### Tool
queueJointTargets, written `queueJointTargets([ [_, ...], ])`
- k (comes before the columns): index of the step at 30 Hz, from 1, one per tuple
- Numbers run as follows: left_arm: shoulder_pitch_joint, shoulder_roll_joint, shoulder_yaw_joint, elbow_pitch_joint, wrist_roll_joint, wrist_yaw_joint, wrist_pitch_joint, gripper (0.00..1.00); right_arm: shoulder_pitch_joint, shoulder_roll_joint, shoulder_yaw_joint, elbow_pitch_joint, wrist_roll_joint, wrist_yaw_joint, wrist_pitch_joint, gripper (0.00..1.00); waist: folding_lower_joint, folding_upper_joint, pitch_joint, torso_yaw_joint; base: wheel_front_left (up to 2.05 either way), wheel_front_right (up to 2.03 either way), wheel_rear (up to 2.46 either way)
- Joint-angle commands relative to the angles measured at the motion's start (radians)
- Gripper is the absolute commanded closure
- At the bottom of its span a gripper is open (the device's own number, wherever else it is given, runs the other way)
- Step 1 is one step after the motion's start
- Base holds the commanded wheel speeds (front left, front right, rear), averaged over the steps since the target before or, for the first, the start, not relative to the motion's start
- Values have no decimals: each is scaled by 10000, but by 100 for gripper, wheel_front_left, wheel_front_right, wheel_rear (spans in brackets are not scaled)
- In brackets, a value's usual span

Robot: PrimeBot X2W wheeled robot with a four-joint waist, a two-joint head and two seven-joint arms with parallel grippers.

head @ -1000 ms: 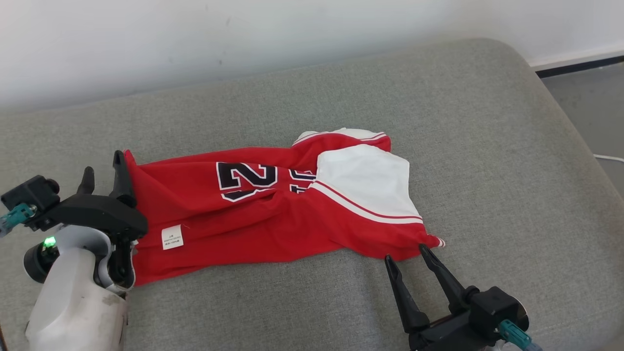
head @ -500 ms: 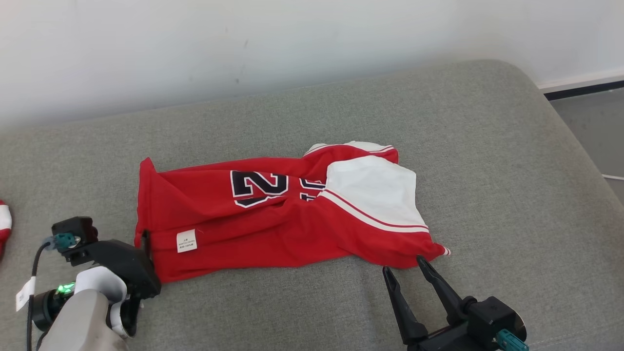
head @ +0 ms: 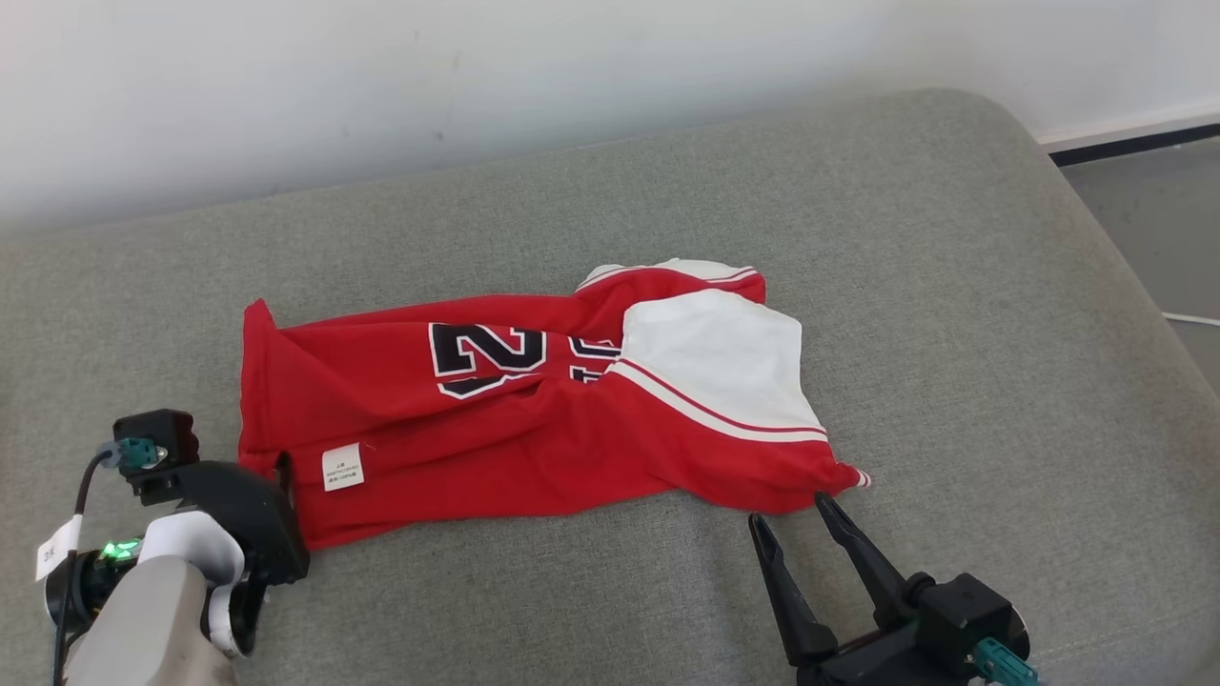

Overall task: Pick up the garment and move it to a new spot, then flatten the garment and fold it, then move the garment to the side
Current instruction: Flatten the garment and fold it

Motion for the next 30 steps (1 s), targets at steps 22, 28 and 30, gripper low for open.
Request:
queueJointTargets([
  [22,-218,162,-183,-464,-98,-82,-181,100,-178,154,-148,167,-105,8,-107,0,1,0,144,109,0,0,0],
  [28,582,1,125,-1818,-487,-304,-1074,100,0,177,-221,149,-113,9,-117,0,1,0,-98,294,0,0,0],
  [30,1030,37,211,-2458,-642,-380,-1245,100,85,165,-262,147,-120,9,-114,0,1,0,-177,372,0,0,0],
])
